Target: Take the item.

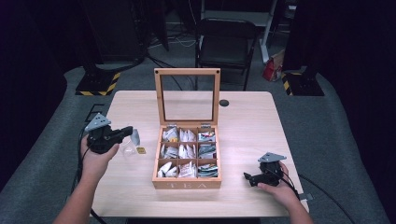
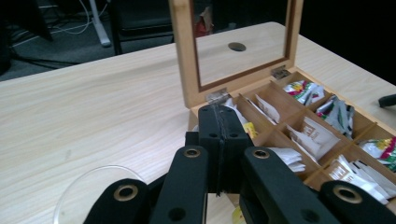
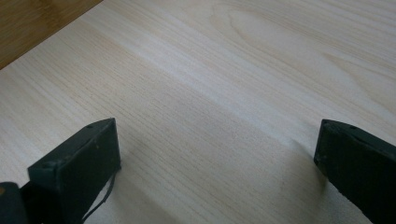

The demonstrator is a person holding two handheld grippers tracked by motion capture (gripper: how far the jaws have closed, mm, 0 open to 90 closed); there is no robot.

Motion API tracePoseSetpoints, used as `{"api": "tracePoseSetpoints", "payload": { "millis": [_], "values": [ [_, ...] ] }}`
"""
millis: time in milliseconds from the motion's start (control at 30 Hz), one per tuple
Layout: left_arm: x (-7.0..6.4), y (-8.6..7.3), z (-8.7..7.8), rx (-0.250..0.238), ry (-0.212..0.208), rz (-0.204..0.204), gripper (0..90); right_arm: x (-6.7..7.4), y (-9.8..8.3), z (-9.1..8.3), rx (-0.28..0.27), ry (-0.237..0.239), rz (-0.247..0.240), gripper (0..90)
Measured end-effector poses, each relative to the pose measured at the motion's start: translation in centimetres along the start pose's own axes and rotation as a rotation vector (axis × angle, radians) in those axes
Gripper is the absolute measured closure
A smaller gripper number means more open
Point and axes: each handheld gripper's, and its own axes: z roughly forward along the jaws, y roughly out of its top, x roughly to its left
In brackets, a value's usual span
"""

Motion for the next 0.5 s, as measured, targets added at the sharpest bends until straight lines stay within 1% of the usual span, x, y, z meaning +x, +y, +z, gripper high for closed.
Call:
{"api": "tracePoseSetpoints", "payload": {
  "millis": [500],
  "values": [
    [2.6, 0.5, -0.9, -0.014, 0.079, -0.032, 90.0, 0.0, 0.0, 0.0, 0.0, 0.0, 0.002, 0.0]
  ]
}}
